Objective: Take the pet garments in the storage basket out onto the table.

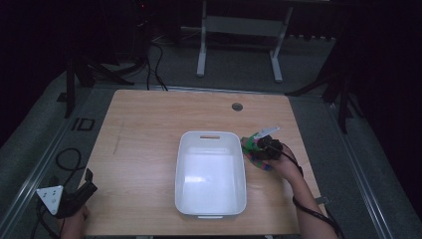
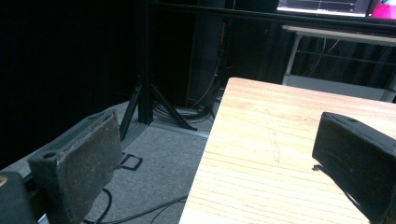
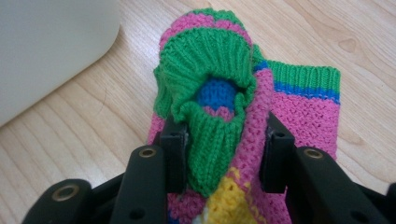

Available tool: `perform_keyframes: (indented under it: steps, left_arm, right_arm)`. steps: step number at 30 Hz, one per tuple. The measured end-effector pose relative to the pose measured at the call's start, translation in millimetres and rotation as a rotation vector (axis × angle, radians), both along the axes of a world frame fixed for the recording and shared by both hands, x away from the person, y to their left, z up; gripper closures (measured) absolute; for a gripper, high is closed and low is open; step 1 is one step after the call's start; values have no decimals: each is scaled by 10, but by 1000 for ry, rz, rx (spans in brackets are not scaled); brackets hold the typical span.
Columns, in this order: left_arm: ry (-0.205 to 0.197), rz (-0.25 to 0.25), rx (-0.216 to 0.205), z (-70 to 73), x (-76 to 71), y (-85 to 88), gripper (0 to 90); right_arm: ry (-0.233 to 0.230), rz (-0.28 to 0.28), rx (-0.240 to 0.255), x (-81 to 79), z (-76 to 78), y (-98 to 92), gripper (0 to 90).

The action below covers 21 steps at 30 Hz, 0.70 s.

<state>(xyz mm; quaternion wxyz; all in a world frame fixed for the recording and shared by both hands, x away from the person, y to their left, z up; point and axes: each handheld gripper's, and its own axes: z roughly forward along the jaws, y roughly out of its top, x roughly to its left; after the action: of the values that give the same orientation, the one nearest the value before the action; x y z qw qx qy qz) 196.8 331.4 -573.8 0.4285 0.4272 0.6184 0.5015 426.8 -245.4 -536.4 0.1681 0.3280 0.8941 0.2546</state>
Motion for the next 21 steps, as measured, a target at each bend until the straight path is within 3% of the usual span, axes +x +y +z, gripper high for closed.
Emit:
perform_keyframes:
  steps: [2, 7, 17, 21]
  left_arm:
    - [0, 0, 1, 0, 0, -1, 19]
    - [-1, 2, 0, 0, -1, -1, 19]
    - [-2, 3, 2, -1, -1, -3, 19]
    - [-1, 3, 1, 0, -1, -2, 19]
  right_arm:
    - [3, 1, 1, 2, 1, 1, 588]
    - [27, 28, -13, -28, 88, 28, 394]
    - [-8, 14, 104, -159, 295, -89, 124]
    - [-40, -22, 125, -221, 333, -193, 128]
